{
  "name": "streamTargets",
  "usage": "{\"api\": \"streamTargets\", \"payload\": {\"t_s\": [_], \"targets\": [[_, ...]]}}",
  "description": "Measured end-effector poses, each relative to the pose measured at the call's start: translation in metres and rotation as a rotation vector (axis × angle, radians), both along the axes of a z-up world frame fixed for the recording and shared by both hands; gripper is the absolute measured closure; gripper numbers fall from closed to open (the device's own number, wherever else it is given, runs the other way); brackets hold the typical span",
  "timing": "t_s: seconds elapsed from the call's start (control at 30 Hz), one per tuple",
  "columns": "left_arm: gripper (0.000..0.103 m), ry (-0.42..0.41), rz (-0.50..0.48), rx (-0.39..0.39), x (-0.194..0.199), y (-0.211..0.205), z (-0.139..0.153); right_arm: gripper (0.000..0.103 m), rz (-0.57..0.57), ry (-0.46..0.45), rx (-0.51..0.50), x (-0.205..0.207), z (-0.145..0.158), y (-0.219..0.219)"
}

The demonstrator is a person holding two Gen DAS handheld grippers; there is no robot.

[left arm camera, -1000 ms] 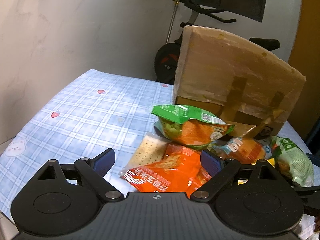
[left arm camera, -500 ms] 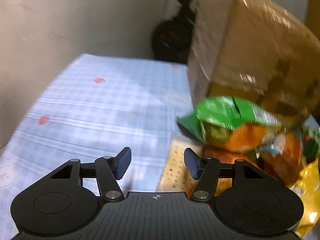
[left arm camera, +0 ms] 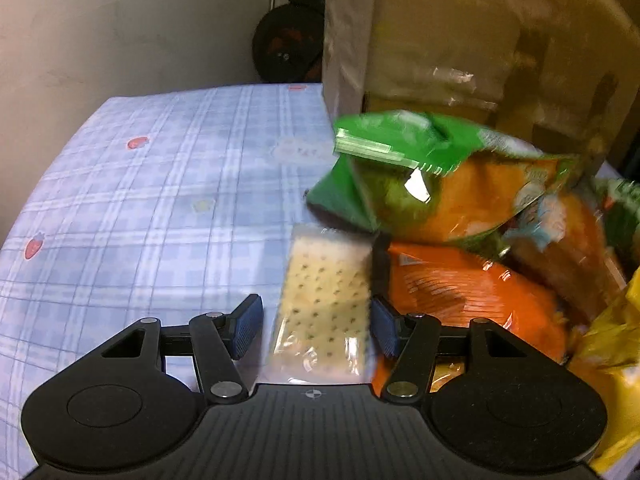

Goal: Organize snacks
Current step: 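Grasp the cracker packet with the left tool while the right tool grasps the pale green bag, then carry both packets over the box and open both tools to drop them in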

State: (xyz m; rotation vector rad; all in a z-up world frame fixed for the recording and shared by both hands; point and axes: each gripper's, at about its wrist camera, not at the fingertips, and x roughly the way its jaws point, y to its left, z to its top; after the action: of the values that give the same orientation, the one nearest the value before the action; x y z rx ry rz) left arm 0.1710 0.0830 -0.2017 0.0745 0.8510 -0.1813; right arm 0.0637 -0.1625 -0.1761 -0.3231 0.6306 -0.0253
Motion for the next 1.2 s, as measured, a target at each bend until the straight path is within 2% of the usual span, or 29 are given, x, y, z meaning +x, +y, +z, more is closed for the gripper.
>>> {"api": "streamTargets", "payload": {"t_s": [0.07,0.17,0.27,0.43,0.77,1.2], "targets": [[0.04,-0.006,0.019,-0.004,-0.001,0.003,0.0,0.02,-0.001,0.001,0.001,0.0,0.0,0.0],[0.055,-0.016,0.031,0.016,0.0,0.002,0.001,0.02,-0.003,0.001,0.001,0.001,-0.001,0.0],[0.055,-0.04,0.048,0.039,-0.004,0.002,0.005,0.022,-0.005,-0.003,0.012,0.0,0.002,-0.003],[0.055,-0.096,0.083,0.001,-0.024,0.01,0.019,0.026,-0.017,-0.023,0.075,-0.003,0.015,-0.015],[0.055,-0.164,0.157,-0.044,-0.056,0.028,0.048,0.027,-0.04,-0.097,0.171,-0.015,0.05,-0.031],[0.055,-0.333,0.163,-0.091,-0.082,0.025,0.11,0.027,-0.003,-0.191,0.236,-0.029,0.097,-0.03]]}}
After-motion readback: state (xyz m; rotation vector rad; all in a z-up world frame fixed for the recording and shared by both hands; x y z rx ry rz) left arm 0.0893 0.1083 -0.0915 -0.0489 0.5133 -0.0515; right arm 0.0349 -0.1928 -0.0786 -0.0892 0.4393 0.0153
